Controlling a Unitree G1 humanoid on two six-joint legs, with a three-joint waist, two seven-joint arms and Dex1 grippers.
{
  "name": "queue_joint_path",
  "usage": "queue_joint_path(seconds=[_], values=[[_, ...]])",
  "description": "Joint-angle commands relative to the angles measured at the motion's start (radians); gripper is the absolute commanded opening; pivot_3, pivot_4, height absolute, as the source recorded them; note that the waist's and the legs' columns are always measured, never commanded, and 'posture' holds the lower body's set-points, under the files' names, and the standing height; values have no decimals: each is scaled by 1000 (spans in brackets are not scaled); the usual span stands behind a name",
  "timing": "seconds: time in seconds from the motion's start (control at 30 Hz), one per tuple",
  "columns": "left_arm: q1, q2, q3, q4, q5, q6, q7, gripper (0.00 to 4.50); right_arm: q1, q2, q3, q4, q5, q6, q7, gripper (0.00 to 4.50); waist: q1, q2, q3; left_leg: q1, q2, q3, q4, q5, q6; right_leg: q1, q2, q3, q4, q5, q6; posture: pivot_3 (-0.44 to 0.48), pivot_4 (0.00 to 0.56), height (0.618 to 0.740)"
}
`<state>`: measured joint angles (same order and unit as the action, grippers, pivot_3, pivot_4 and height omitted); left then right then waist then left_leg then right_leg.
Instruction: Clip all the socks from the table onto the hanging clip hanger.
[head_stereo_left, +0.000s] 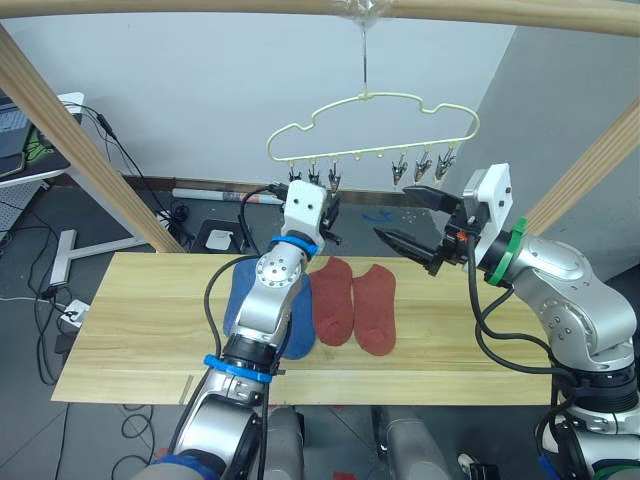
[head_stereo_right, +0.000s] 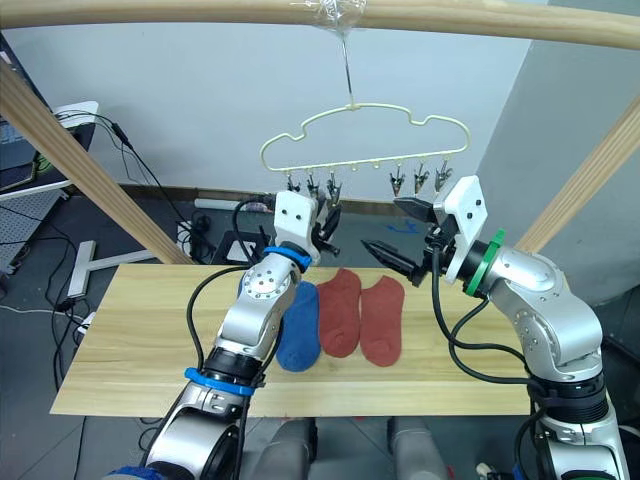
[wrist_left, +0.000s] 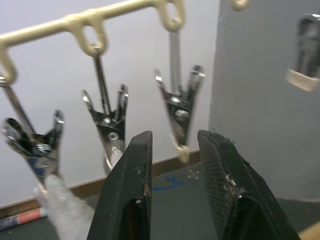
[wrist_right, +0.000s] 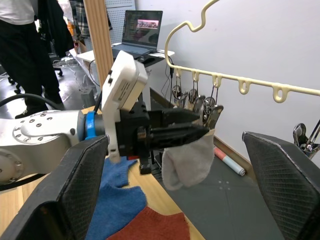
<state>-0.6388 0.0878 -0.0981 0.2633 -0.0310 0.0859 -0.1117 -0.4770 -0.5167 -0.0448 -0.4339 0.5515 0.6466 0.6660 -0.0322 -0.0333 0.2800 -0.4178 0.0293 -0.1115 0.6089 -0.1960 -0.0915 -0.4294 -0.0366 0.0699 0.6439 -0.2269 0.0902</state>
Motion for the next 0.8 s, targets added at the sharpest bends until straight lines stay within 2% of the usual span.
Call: queue_joint_path(seconds=[0.03,0.37,0.8], values=[[-47,-11,20,29,16,-46,16,1435,-12,-10,-30,-36,20,-2,-12,4500,0,0,0,0,0,0,0,0,0,0,0,0,0,0,0,-45,273,740],[-107,-41,30,99,12,-90,-10,1435,-29,-9,-34,-34,28,11,-28,4500,-2,0,0,0,0,0,0,0,0,0,0,0,0,0,0,-56,274,740],[-125,-53,40,96,10,-111,-7,1435,-40,-14,-33,-39,34,14,-48,4500,-4,0,0,0,0,0,0,0,0,0,0,0,0,0,0,-59,270,740]])
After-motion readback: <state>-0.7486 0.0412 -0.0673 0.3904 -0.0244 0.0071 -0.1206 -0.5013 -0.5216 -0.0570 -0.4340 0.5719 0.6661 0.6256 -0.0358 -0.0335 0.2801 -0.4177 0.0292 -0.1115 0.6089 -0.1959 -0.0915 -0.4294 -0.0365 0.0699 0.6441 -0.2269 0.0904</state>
